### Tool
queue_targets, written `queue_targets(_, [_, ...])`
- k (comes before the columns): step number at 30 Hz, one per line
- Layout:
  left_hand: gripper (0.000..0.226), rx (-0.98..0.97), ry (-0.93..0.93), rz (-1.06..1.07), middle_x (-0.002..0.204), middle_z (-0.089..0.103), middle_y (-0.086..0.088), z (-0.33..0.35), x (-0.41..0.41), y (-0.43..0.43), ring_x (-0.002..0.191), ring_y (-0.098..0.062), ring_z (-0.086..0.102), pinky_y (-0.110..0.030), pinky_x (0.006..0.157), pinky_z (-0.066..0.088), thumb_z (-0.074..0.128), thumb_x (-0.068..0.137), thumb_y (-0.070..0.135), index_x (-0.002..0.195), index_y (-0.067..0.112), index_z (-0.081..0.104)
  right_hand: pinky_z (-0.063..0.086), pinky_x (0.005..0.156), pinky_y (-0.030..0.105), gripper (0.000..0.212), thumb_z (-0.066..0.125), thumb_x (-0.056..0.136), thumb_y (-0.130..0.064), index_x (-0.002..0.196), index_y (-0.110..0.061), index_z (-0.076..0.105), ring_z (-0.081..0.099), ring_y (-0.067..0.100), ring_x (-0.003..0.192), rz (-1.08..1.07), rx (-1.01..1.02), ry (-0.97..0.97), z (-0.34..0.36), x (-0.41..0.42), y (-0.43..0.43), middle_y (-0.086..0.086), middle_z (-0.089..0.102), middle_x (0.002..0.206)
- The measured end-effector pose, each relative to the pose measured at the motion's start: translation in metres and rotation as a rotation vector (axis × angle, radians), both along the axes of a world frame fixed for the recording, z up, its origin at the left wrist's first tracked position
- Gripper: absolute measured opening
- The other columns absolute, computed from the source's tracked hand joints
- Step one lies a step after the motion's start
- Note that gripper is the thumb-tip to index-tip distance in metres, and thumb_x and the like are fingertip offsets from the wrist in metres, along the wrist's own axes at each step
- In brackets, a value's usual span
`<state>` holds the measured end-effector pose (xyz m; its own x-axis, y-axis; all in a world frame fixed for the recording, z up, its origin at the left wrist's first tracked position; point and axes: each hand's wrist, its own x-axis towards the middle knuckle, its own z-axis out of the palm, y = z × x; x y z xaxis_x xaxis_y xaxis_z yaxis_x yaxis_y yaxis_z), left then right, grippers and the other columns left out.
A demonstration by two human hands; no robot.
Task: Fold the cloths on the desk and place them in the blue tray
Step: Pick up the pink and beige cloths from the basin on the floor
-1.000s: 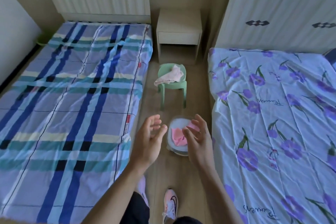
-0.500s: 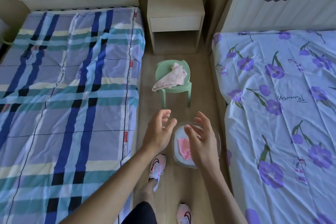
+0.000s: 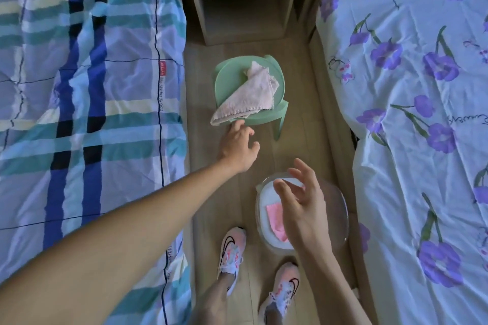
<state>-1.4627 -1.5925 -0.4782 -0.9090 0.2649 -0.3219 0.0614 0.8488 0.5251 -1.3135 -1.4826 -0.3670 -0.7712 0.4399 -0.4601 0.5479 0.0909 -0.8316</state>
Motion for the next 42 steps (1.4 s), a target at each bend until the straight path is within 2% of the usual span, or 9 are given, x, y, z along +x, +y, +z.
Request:
queue_targets(5, [0.04,-0.202,0.05,-0.109,0.159,0.028,-0.015,-0.076,-0.053,0.005,0.148,-0.032,0.024,-0.047,0.117,0.03,0.059,0.087,0.028,0.123,0.01,0.064,0.044,0.079,0.012,0.049,0.062,0.094,-0.027,0.14,-0.034,0.046,0.063,-0.001,0.105,0.037,0.034,-0.016,-0.052,-0.023,0.01,-0.017,0.057,0.122])
queue_targets(10, [0.056,-0.366,-0.001,-0.201,0.167,-0.003,-0.013,-0.116,-0.087,0.012,0.155,-0.03,-0.006,-0.049,0.124,0.006,0.052,0.094,0.032,0.147,0.015,0.044,0.048,0.085,0.023,0.05,0.063,0.094,-0.029,0.14,-0.033,0.046,0.061,-0.004,0.103,0.075,0.067,-0.013,-0.099,-0.031,0.024,-0.016,0.056,0.119])
queue_targets(16, [0.062,-0.401,0.047,-0.234,0.165,0.016,-0.01,-0.142,-0.101,0.005,0.153,-0.029,0.011,-0.048,0.124,0.014,0.054,0.092,0.035,0.148,0.014,0.037,0.048,0.084,0.024,0.05,0.062,0.095,-0.03,0.141,-0.035,0.043,0.06,-0.002,0.106,0.084,0.035,-0.045,-0.129,-0.027,0.033,-0.019,0.054,0.121])
queue_targets(21, [0.05,-0.162,0.291,-0.184,0.146,0.05,-0.016,-0.129,-0.087,0.01,0.135,-0.032,0.046,-0.046,0.118,0.026,0.054,0.09,0.026,0.135,0.004,0.053,0.05,0.082,0.02,0.05,0.062,0.094,-0.03,0.141,-0.035,0.044,0.059,-0.017,0.093,0.057,0.033,-0.061,-0.137,-0.022,0.044,-0.028,0.054,0.112])
queue_targets(23, [0.04,0.026,0.422,-0.156,0.129,0.064,-0.013,-0.111,-0.07,0.016,0.119,-0.031,0.059,-0.045,0.109,0.037,0.053,0.086,0.022,0.122,0.005,0.064,0.052,0.078,0.019,0.051,0.062,0.094,-0.029,0.142,-0.033,0.044,0.059,-0.018,0.089,0.025,0.023,-0.076,-0.139,-0.02,0.051,-0.02,0.056,0.119])
queue_targets(28, [0.013,0.513,0.485,0.031,0.1,0.07,-0.004,-0.052,-0.01,0.032,0.095,-0.013,0.064,-0.025,0.088,0.049,0.068,0.086,0.008,0.098,0.003,0.07,0.045,0.065,0.003,0.054,0.061,0.096,-0.022,0.146,-0.023,0.042,0.057,-0.011,0.091,-0.025,0.03,-0.09,-0.149,-0.014,0.068,-0.007,0.056,0.126])
queue_targets(31, [0.013,0.55,0.379,0.136,0.09,0.068,-0.002,-0.037,0.024,0.034,0.082,-0.007,0.062,-0.016,0.077,0.047,0.071,0.081,0.003,0.093,0.002,0.065,0.043,0.065,-0.001,0.052,0.062,0.096,-0.025,0.145,-0.025,0.044,0.056,-0.011,0.09,-0.052,0.06,-0.115,-0.161,-0.007,0.081,-0.008,0.057,0.123])
queue_targets(39, [0.027,0.443,0.085,0.142,0.074,0.052,0.018,-0.095,0.102,0.025,0.065,0.009,0.05,-0.005,0.065,0.034,0.062,0.072,-0.014,0.088,0.008,0.06,0.043,0.072,0.014,0.039,0.062,0.095,-0.024,0.132,-0.015,0.057,0.061,0.006,0.095,-0.058,0.132,-0.261,-0.224,0.035,0.102,0.003,0.061,0.131])
queue_targets(42, [0.025,0.397,0.029,0.126,0.069,0.046,0.021,-0.127,0.124,0.021,0.062,0.013,0.048,-0.004,0.063,0.033,0.06,0.073,-0.015,0.087,0.006,0.06,0.053,0.078,0.028,0.026,0.062,0.093,-0.026,0.116,-0.013,0.065,0.063,0.015,0.099,0.018,0.194,-0.361,-0.268,0.056,0.1,0.005,0.062,0.122])
